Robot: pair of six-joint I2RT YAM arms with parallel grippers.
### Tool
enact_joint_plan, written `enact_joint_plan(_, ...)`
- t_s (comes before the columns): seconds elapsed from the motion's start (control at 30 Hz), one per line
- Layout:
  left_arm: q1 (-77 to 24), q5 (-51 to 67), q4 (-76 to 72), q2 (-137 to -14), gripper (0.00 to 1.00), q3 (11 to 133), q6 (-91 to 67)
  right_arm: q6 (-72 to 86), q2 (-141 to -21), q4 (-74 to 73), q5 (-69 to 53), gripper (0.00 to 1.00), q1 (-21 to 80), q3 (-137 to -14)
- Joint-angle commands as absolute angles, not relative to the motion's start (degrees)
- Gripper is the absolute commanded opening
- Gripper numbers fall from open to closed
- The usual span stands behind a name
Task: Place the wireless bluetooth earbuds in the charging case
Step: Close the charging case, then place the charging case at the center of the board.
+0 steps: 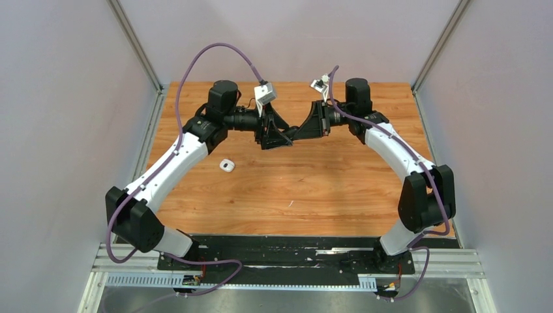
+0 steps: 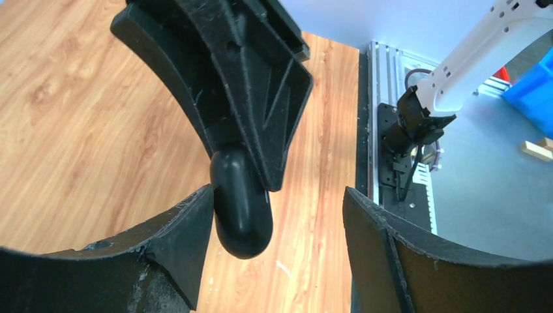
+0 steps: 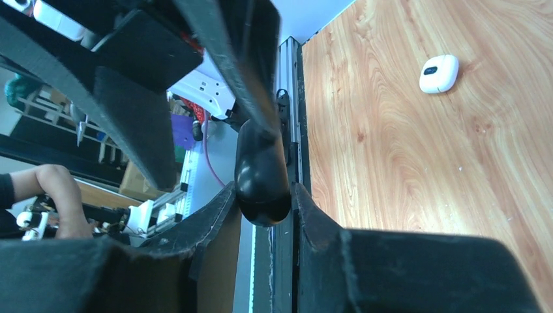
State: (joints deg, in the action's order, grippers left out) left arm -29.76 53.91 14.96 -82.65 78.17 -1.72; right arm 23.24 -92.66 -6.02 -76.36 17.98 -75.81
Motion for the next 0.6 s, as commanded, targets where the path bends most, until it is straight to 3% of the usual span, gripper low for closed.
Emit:
enact_joint_plan(0.0, -30.1, 60.1, 15.4, -81.0, 0.76, 80.9, -0.1, 26.3, -94.7, -2.9, -74.1, 0.00, 15.8, -75.4)
enact_joint_plan(0.17, -30.1, 56.7, 15.4, -80.3, 0.72, 80.0, 1.8, 26.3, -96.0, -2.9, -74.1, 0.00, 14.4, -74.8)
enact_joint_plan(0.37, -29.4, 22.3, 19.2, -78.2, 0.81, 79.3, 4.1, 22.0, -98.7, -12.1, -65.4, 0.00, 11.8, -66.7)
enact_joint_plan(0.57, -27.8, 15.9, 24.8, -77.6, 0.84, 78.4, 3.6, 19.1, -103.9, -14.3, -61.6, 0.00, 12.3, -61.7)
